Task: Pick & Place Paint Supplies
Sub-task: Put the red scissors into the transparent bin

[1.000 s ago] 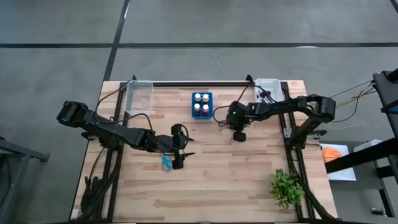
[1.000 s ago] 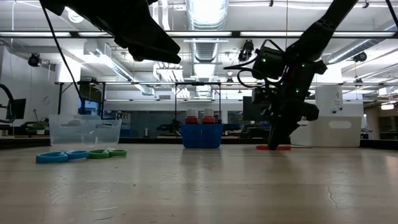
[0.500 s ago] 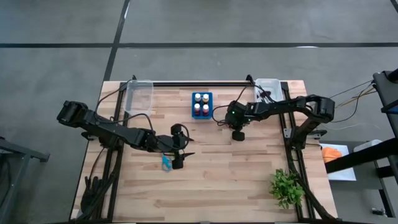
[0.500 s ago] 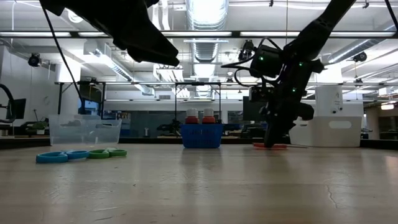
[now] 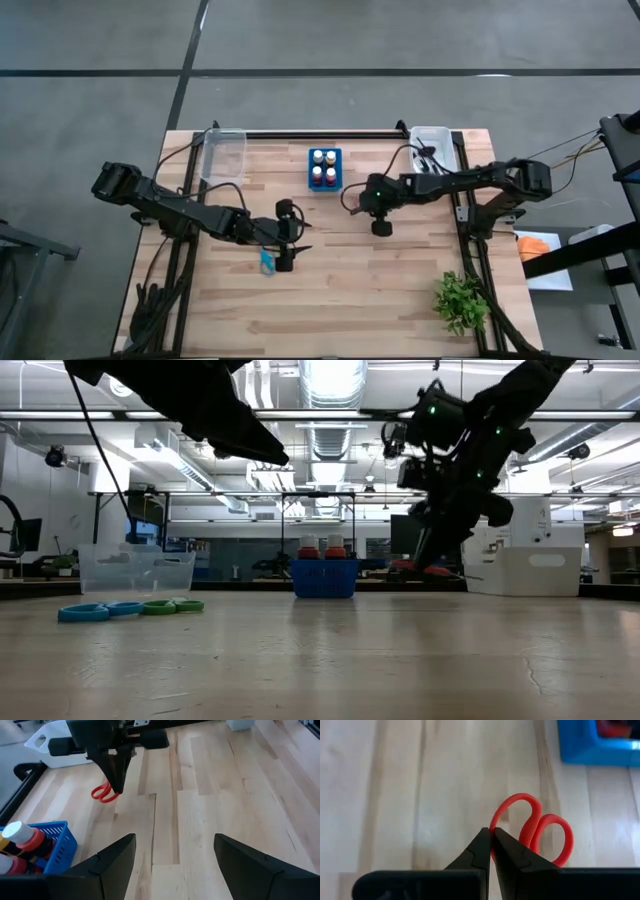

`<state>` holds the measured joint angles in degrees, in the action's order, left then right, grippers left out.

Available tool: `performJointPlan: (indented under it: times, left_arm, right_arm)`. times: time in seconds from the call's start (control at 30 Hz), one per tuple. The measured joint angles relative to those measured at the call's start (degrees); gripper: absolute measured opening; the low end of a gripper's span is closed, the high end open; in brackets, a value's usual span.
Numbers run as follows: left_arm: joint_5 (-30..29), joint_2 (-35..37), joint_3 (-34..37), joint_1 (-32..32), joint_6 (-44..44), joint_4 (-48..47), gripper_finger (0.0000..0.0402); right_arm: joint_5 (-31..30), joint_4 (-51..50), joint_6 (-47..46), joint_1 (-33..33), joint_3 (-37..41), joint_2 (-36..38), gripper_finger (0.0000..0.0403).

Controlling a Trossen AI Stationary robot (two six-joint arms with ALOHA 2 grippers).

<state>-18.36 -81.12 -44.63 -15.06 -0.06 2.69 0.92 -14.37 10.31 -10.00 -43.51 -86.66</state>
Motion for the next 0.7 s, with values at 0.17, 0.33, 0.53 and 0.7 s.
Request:
performJointPlan:
  times: [0.17, 0.33, 0.53, 0.7]
  left_arm:
    - [0.37, 0.00, 2.03, -0.36, 3.83, 0.68, 0.0279]
    - [1.74, -0.95, 5.72, -1.53, 12.59, 5.18, 0.0279]
    - [1.47, -2.71, 6.83, -2.07, 18.90, 14.08, 0.0279]
    - [1.03, -2.71, 6.31, -2.91, 23.50, 15.29, 0.0279]
  right_arm:
    - [-1.39, 3.11, -0.73, 4.18, -0.04, 2.04, 0.0011]
    - [-1.45, 6.70, -0.73, 7.88, -0.04, 3.85, 0.0011]
    - [-1.44, 10.34, -0.95, 11.14, 0.02, 4.58, 0.0011]
    - [-0.78, 11.96, -0.96, 13.24, 0.04, 4.43, 0.0011]
